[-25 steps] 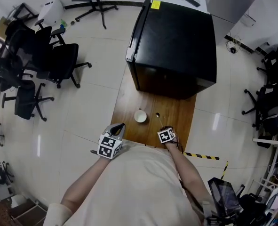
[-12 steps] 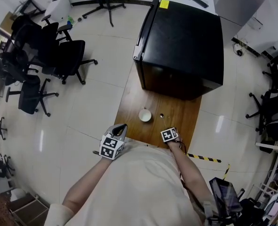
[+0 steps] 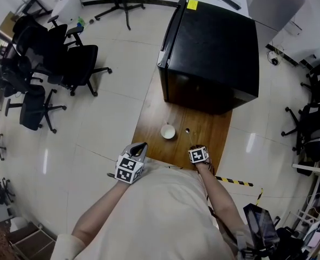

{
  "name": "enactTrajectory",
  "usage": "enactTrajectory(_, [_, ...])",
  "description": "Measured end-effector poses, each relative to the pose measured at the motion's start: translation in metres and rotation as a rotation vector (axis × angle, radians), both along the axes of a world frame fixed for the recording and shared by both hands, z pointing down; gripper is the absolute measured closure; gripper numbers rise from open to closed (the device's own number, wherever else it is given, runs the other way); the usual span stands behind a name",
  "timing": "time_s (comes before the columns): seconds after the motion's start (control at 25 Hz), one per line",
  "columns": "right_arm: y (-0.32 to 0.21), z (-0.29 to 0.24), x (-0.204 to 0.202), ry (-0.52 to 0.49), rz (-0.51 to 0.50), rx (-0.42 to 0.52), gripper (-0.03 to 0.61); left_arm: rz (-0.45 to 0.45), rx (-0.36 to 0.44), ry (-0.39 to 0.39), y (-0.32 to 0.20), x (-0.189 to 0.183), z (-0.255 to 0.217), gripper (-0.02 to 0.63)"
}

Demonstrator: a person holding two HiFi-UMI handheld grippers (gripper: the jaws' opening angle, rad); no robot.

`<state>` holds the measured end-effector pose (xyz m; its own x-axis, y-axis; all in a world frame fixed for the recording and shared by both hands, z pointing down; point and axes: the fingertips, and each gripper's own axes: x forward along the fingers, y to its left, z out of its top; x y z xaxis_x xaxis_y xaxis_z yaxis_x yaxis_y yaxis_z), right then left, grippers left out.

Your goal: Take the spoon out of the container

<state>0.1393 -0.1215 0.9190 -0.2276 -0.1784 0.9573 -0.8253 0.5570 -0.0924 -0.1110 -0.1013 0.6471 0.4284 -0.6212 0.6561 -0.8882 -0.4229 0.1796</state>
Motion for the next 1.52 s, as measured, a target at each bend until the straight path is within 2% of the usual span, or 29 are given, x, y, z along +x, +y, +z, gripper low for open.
enactTrajectory(0.16, [-0.001,-0.013,0.007,-0.046,0.068,0.036,0.416,0.007,0.010,0.024,-0.002,-0.001,0.003,0.617])
enactTrajectory(0.4, [-0.013,-0.080,0.013,-0.144,0.205,0.241,0.416,0.017,-0.010,0.087,0.007,-0.002,0.015,0.617])
enactTrajectory(0.6, [-0.024,-0.140,-0.005,-0.260,0.273,0.361,0.416,0.051,0.005,0.137,0.006,-0.009,0.011,0.617])
enactTrajectory(0.8, [-0.014,-0.190,-0.027,-0.352,0.339,0.413,0.445,0.118,-0.004,0.202,0.013,-0.011,0.007,0.618])
enactTrajectory(0.96, [-0.002,-0.233,-0.049,-0.362,0.371,0.463,0.446,0.214,-0.021,0.269,0.024,-0.004,0.012,0.618])
enactTrajectory(1.16, [0.023,-0.279,-0.074,-0.342,0.410,0.545,0.449,0.338,-0.050,0.314,0.043,0.000,0.026,0.618])
enactTrajectory(1.32, [0.033,-0.303,-0.092,-0.368,0.434,0.602,0.457,0.312,-0.070,0.327,0.050,-0.016,0.033,0.621])
enactTrajectory(1.52, [0.040,-0.315,-0.097,-0.400,0.408,0.653,0.460,0.288,-0.058,0.285,0.057,-0.023,0.031,0.621])
